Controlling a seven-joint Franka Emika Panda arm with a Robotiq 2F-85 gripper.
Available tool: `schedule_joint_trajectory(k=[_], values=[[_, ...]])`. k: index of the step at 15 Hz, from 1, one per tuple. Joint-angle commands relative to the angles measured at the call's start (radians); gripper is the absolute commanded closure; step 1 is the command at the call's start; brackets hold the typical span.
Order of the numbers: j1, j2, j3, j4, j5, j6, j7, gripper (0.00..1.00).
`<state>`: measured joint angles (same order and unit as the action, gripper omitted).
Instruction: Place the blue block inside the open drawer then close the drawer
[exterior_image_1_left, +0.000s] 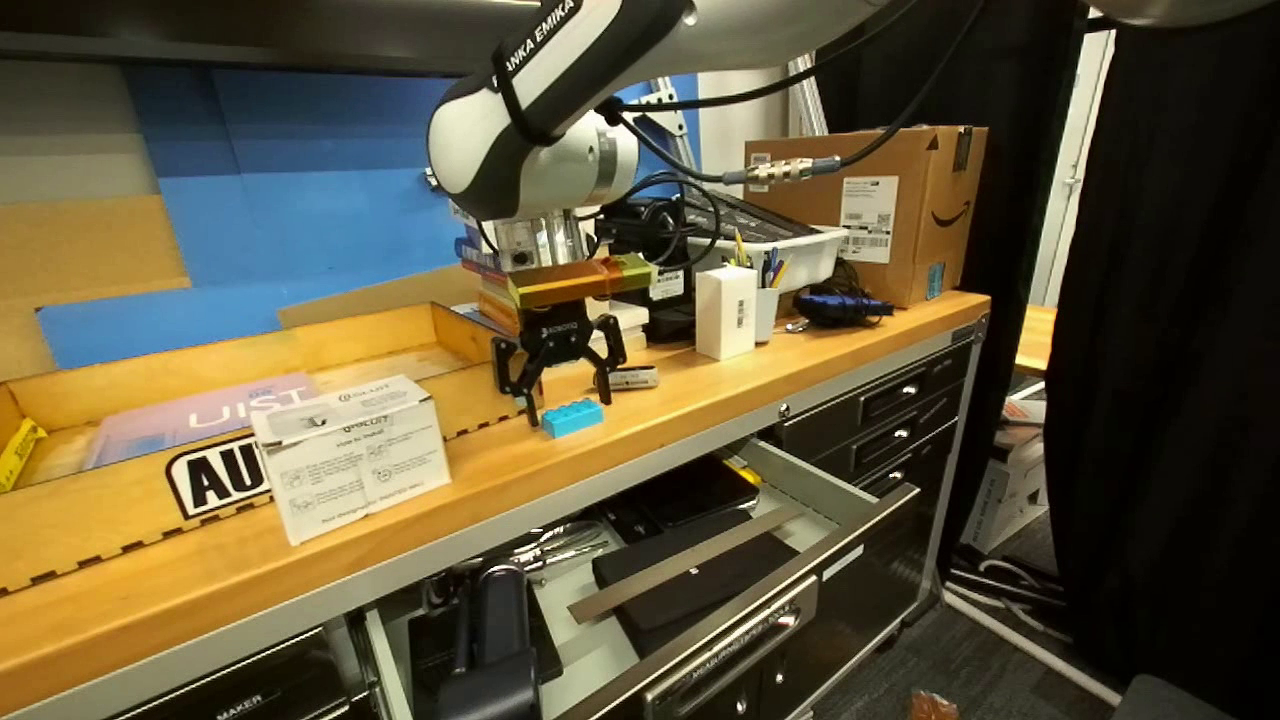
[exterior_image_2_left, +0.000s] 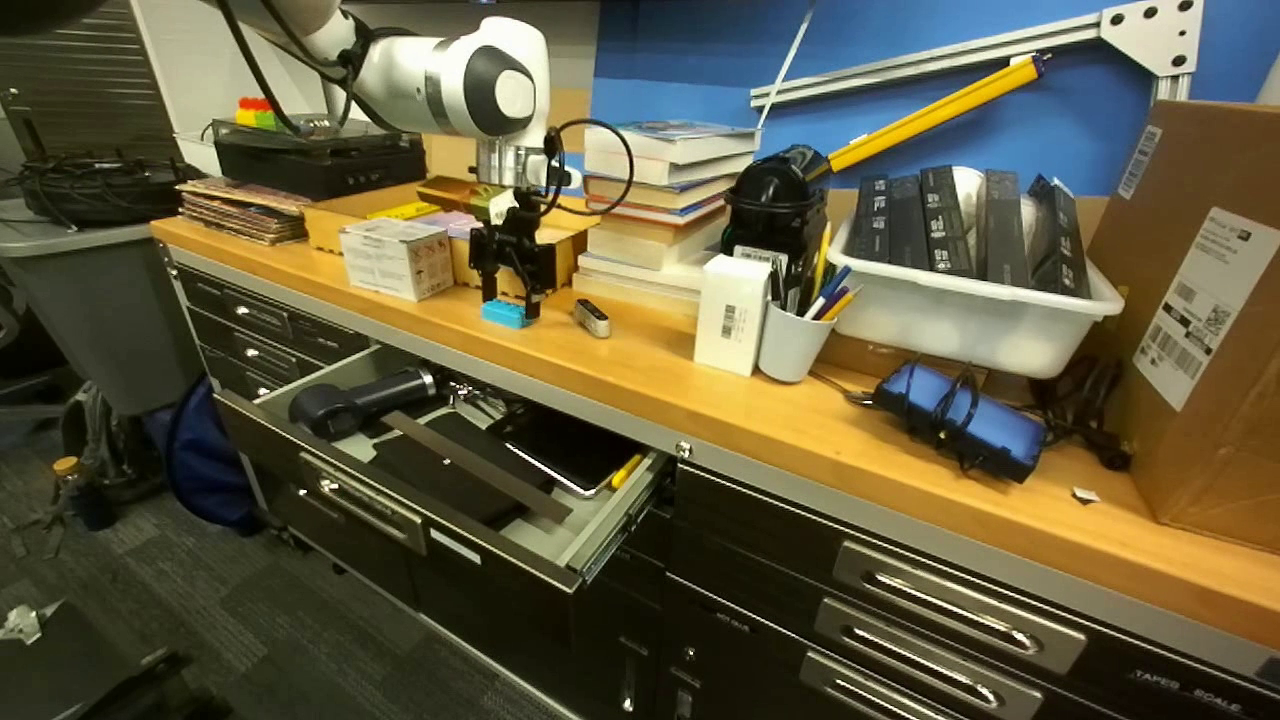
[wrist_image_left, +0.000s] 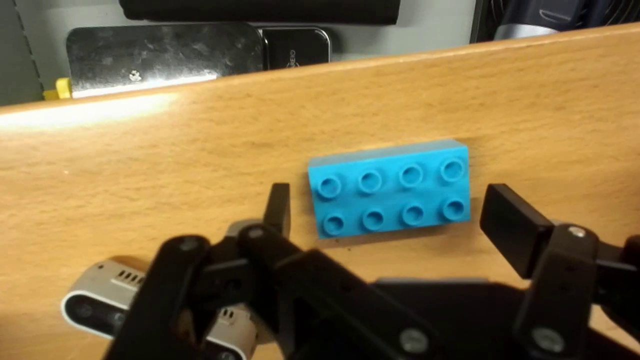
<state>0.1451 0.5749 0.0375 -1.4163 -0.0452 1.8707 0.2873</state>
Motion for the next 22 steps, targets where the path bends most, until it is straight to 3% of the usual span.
schedule_joint_trajectory(k=[1, 3, 4, 12, 19, 20, 22], values=[[-0.003, -0.039, 0.0, -0.064, 0.023, 0.007, -0.01, 0.3], [-0.003, -0.06, 0.003, -0.098, 0.031, 0.019, -0.006, 0.47], [-0.003, -0.079, 0.005, -0.117, 0.036, 0.022, -0.007, 0.51], [-0.006, -0.332, 0.017, -0.514, 0.107, 0.135, 0.031, 0.51], [0.005, -0.318, 0.027, -0.695, 0.145, 0.326, 0.106, 0.51], [0.0, -0.312, 0.032, -0.702, 0.162, 0.329, 0.097, 0.07], [-0.004, -0.323, 0.032, -0.722, 0.18, 0.337, 0.091, 0.0]])
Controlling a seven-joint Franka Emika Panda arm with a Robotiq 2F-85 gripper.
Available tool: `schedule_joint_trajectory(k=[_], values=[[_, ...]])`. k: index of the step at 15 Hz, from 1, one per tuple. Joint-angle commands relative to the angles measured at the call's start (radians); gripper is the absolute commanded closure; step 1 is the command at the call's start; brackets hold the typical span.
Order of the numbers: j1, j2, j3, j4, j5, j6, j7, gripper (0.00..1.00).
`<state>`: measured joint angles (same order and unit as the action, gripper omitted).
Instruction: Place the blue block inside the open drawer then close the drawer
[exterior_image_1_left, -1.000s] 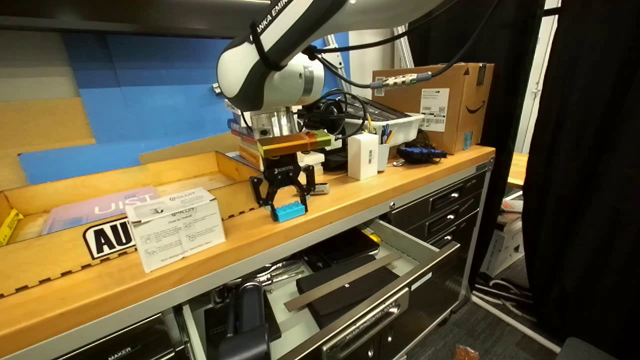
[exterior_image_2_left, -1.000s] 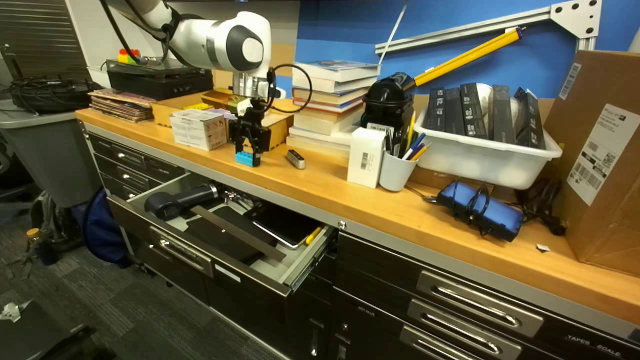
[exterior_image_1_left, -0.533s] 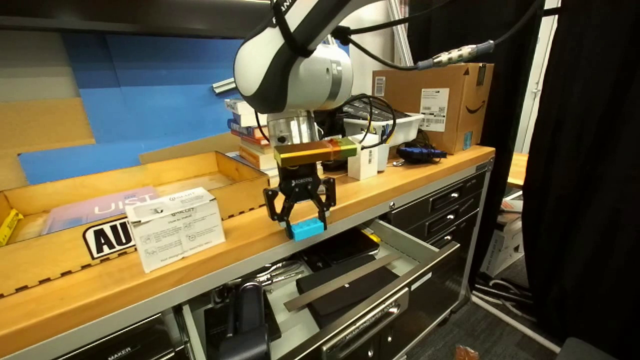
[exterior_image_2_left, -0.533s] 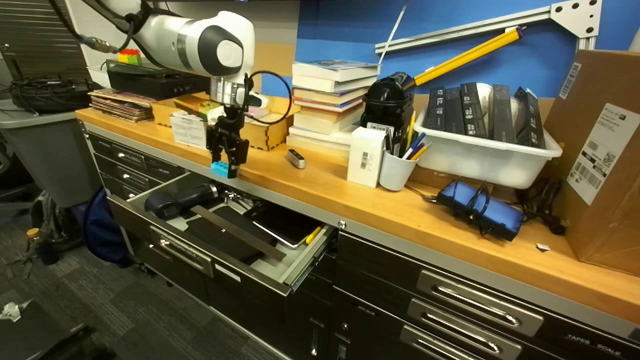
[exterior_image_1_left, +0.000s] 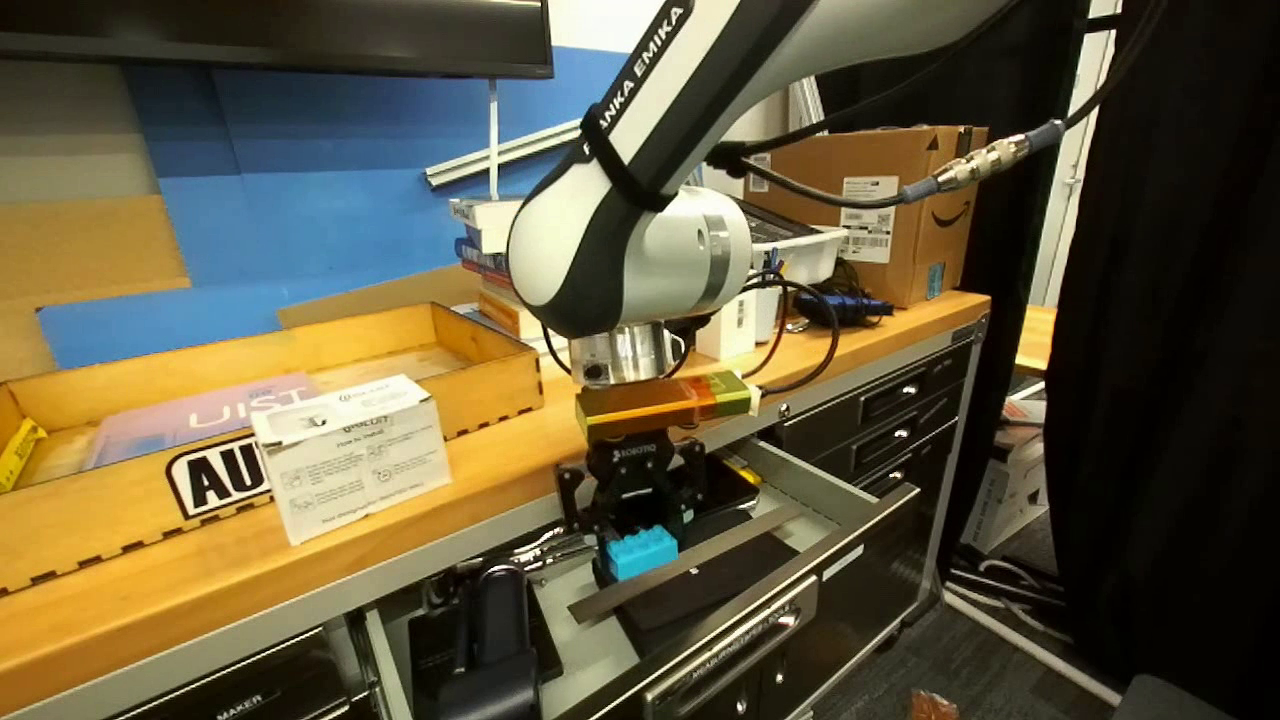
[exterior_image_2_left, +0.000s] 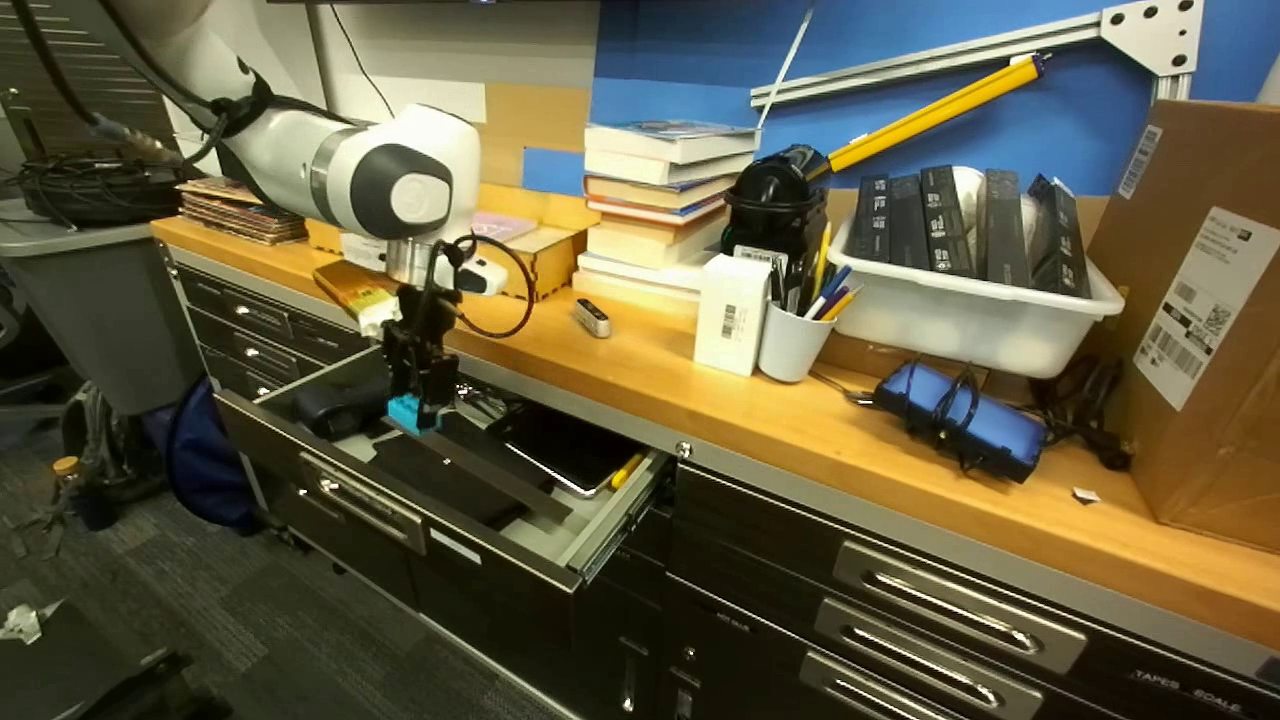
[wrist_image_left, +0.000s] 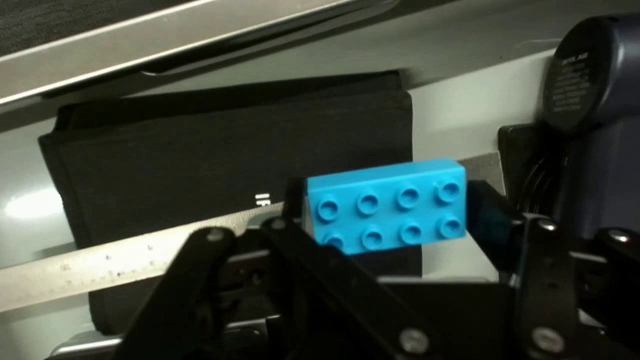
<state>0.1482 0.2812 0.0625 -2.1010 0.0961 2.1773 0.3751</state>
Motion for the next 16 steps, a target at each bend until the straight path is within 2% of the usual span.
schedule_joint_trajectory(k=[1, 8, 12, 13, 14, 16], values=[[-0.015, -0.048, 0.01, -0.051, 0.058, 0.016, -0.023, 0.0], [-0.048, -0.223, -0.006, -0.249, 0.094, -0.106, -0.029, 0.0], [-0.069, -0.216, -0.012, -0.33, 0.128, -0.107, -0.032, 0.0], [-0.074, -0.19, -0.015, -0.334, 0.129, -0.105, -0.03, 0.25], [-0.074, -0.168, -0.017, -0.339, 0.117, -0.093, -0.009, 0.27], [-0.074, -0.131, -0.017, -0.332, 0.116, -0.071, -0.004, 0.44]])
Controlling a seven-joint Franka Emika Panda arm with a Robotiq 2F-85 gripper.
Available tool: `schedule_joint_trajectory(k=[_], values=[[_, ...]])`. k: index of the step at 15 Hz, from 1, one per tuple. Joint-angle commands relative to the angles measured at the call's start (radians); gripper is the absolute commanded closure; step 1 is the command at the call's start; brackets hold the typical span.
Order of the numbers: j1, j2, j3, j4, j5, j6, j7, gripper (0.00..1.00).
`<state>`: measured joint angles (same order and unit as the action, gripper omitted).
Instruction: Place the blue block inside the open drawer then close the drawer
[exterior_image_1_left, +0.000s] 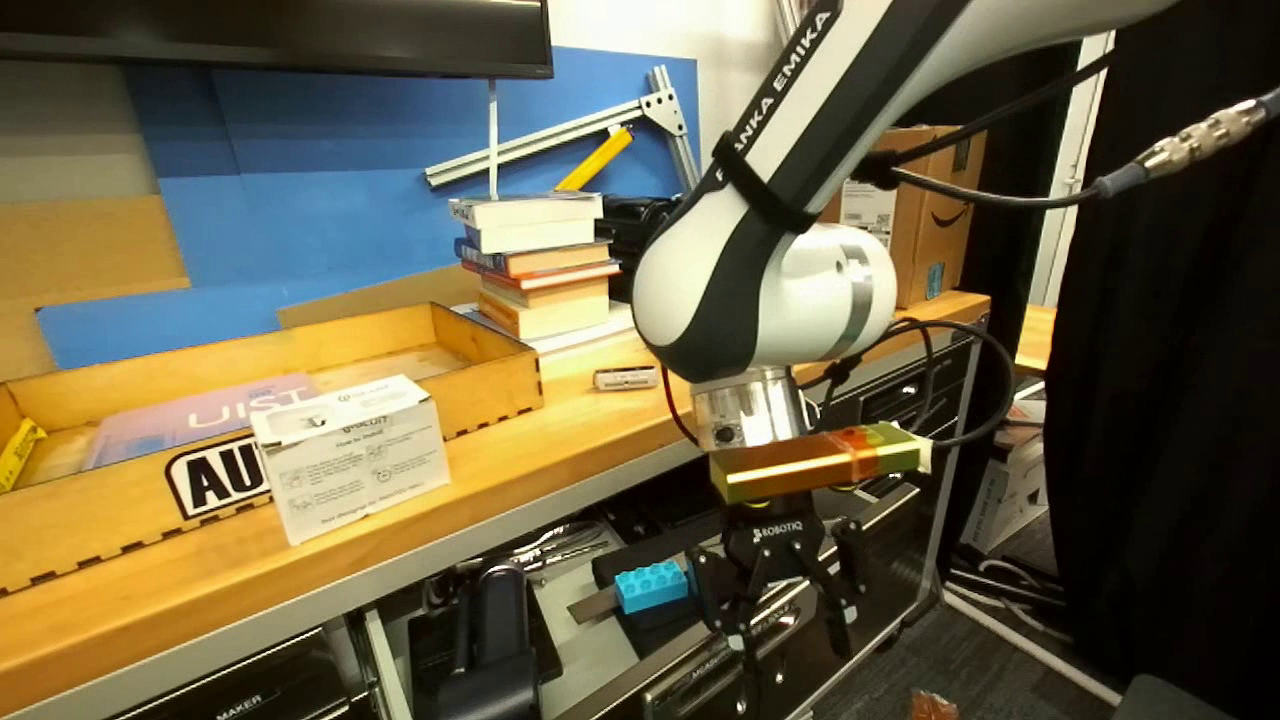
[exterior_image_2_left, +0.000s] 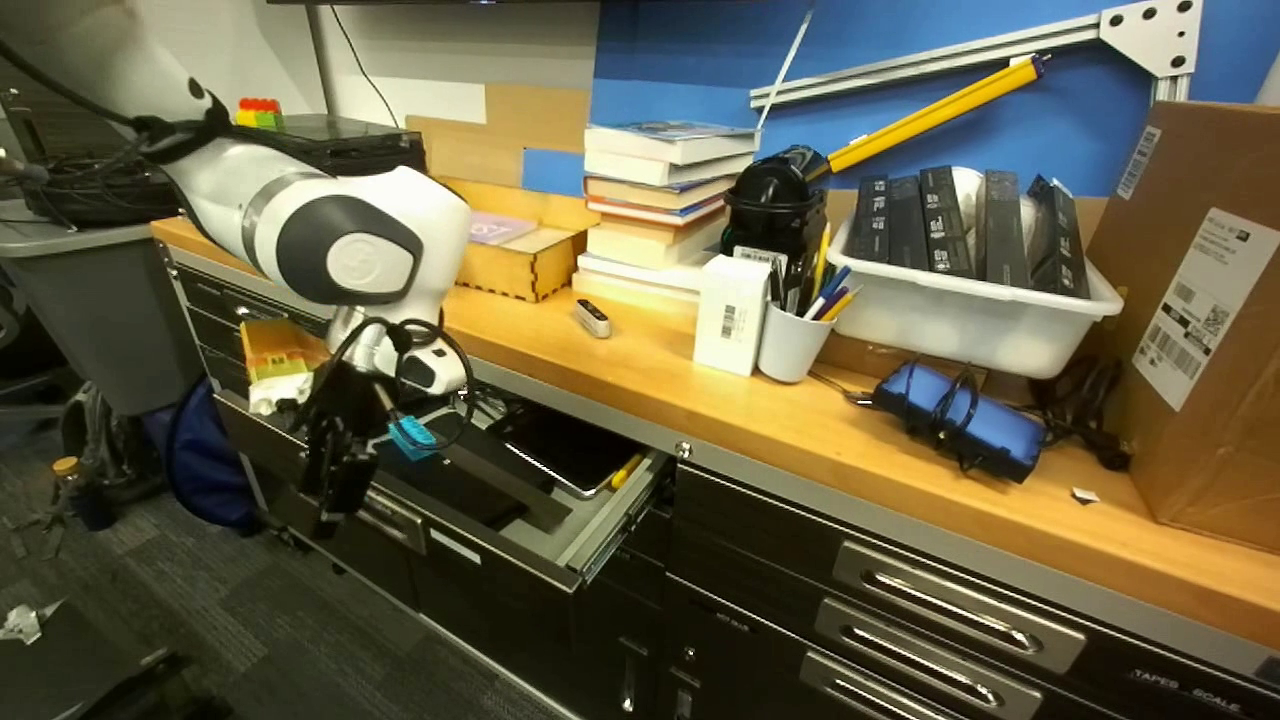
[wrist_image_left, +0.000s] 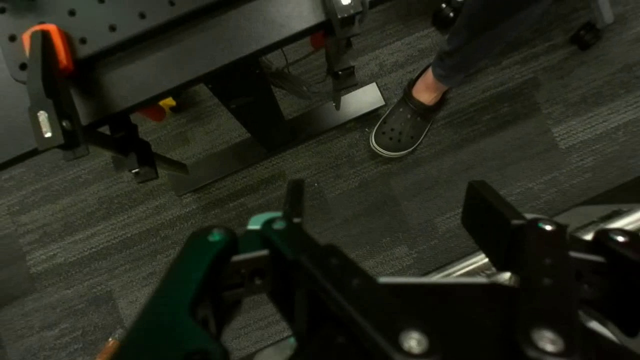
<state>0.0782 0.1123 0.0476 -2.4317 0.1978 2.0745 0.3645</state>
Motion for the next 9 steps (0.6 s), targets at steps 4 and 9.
schedule_joint_trajectory(k=[4, 9], values=[[0.015, 0.1, 0.011, 0.055, 0.008, 0.085, 0.016, 0.73], [0.055, 0.179, 0.035, 0.173, -0.008, 0.163, 0.045, 1.0]])
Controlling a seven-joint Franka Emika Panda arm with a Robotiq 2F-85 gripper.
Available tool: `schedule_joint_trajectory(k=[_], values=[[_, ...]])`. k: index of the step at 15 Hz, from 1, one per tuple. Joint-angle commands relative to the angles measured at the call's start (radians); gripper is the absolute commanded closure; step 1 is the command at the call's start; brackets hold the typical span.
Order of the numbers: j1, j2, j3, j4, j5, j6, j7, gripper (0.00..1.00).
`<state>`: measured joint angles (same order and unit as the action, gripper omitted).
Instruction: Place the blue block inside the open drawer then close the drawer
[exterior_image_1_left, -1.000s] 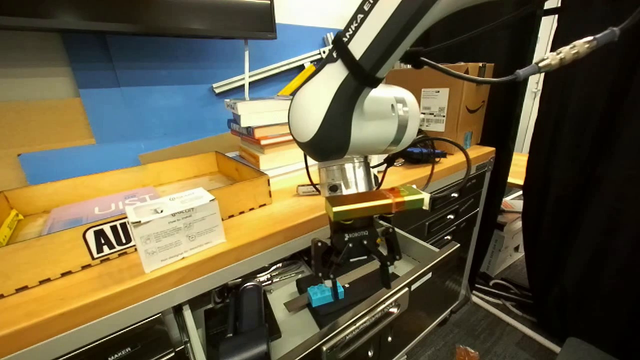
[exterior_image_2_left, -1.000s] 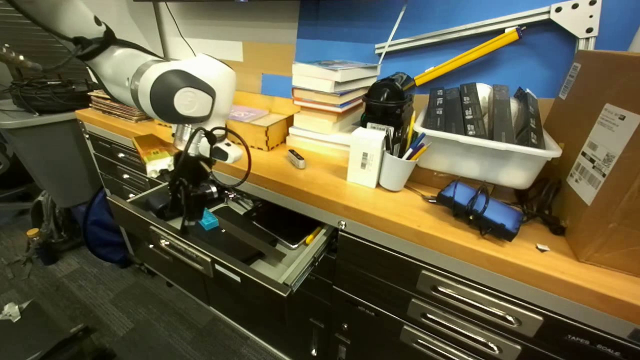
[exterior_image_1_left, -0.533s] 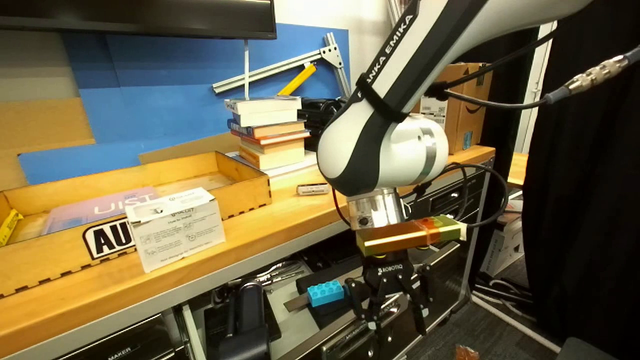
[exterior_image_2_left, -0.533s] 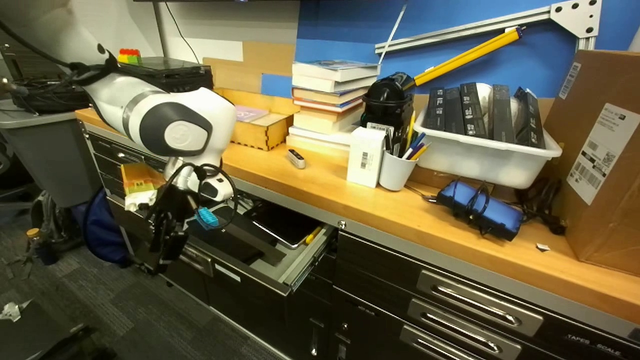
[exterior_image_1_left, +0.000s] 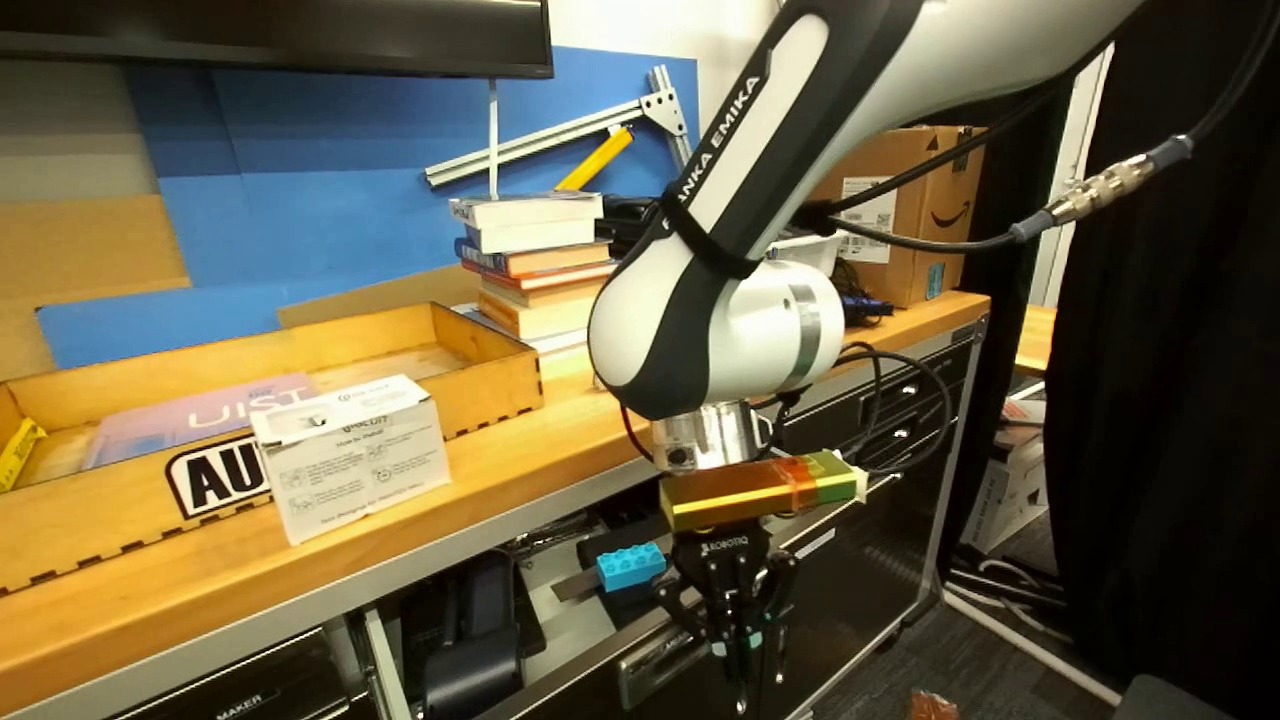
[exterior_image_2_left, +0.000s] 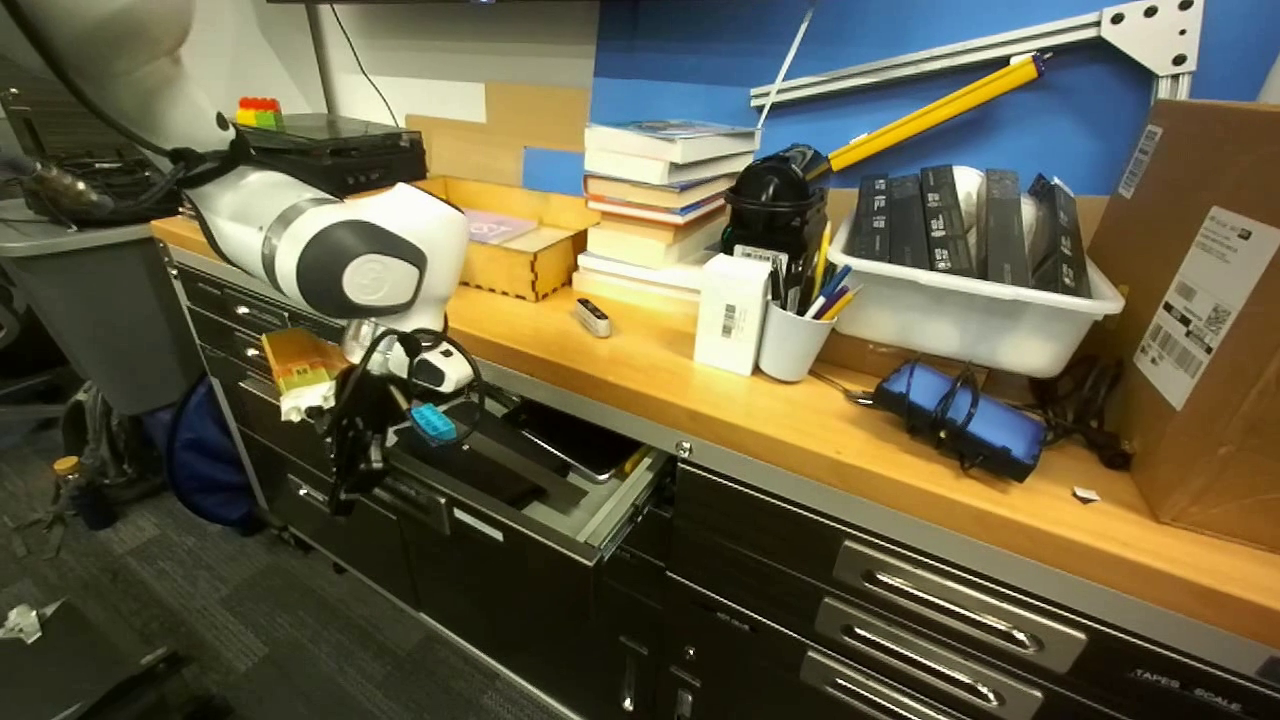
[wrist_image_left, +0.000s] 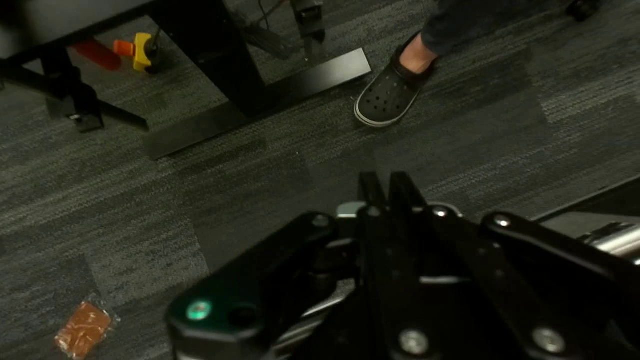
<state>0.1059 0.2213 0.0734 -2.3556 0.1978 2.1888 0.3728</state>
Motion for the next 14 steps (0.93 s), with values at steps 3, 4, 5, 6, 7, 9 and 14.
schedule_joint_trajectory(k=[3, 4, 5, 6, 7, 9, 14], values=[[0.073, 0.121, -0.002, 0.16, -0.076, 0.157, 0.112, 0.99], [0.077, 0.14, 0.001, 0.181, -0.06, 0.193, 0.123, 0.98], [0.093, 0.157, -0.006, 0.193, -0.081, 0.26, 0.157, 0.98], [0.106, 0.173, -0.012, 0.204, -0.092, 0.314, 0.18, 0.97], [0.122, 0.186, -0.021, 0.212, -0.107, 0.377, 0.209, 0.98], [0.162, 0.221, -0.054, 0.231, -0.151, 0.496, 0.272, 0.98], [0.31, 0.181, -0.188, 0.176, -0.322, 0.648, 0.446, 0.98]])
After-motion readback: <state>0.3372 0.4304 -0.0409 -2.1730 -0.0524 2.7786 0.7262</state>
